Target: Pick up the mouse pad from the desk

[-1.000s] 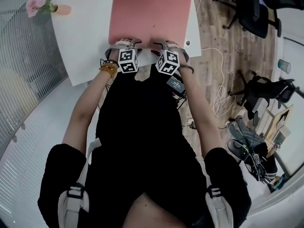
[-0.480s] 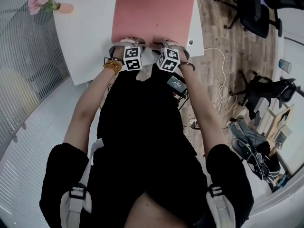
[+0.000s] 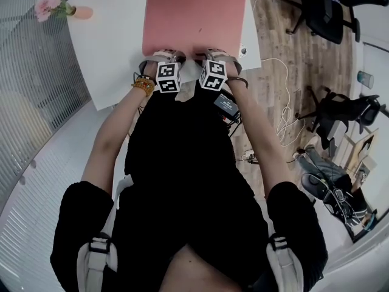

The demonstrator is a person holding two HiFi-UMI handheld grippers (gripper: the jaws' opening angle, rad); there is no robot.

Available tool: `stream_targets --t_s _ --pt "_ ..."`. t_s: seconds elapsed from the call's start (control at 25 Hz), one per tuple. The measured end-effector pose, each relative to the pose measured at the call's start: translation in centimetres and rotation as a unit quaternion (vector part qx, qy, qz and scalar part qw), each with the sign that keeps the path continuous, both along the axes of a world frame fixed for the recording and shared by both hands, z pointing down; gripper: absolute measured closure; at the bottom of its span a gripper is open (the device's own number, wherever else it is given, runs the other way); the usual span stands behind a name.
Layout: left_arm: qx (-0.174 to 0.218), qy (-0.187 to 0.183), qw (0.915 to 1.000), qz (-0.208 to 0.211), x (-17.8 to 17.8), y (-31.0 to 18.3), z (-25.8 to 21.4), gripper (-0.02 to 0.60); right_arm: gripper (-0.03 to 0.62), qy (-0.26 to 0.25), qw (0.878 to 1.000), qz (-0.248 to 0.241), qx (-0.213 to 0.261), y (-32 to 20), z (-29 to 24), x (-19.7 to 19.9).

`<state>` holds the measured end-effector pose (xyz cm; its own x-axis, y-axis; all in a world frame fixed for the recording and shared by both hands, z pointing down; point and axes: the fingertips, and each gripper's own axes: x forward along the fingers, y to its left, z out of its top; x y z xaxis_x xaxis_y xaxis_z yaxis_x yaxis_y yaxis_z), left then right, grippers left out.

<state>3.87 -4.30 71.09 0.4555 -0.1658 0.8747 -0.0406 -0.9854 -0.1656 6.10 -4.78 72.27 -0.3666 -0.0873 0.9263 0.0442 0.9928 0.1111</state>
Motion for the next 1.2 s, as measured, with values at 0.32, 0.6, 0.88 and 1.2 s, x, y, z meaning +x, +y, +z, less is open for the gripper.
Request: stream_targets --t_s 0.32,0.6,0.88,1.2 --pt "0.038 0.029 0.9984 -0.031 0.2 -2.1 -2.3 0.575 0.447 -0.022 0.999 0.04 -0.02 -0.3 -0.1 0.2" --pt "0.035 0.026 0.9982 -0.04 0.0 -3.0 -1.4 0.581 0.503 -0.018 0.998 0.063 -0.013 -0.5 0.1 0.0" --pt "0.042 0.041 0.9976 -0.038 0.1 -2.4 -1.7 0.58 0.556 -0.02 0.995 0.09 -0.026 -0.8 -0.2 0.3" --pt "0.016 0.049 0.998 -0.036 0.1 -1.3 -1.2 0.472 0.556 -0.027 0.992 0.116 -0.036 -1.3 -1.1 0.2"
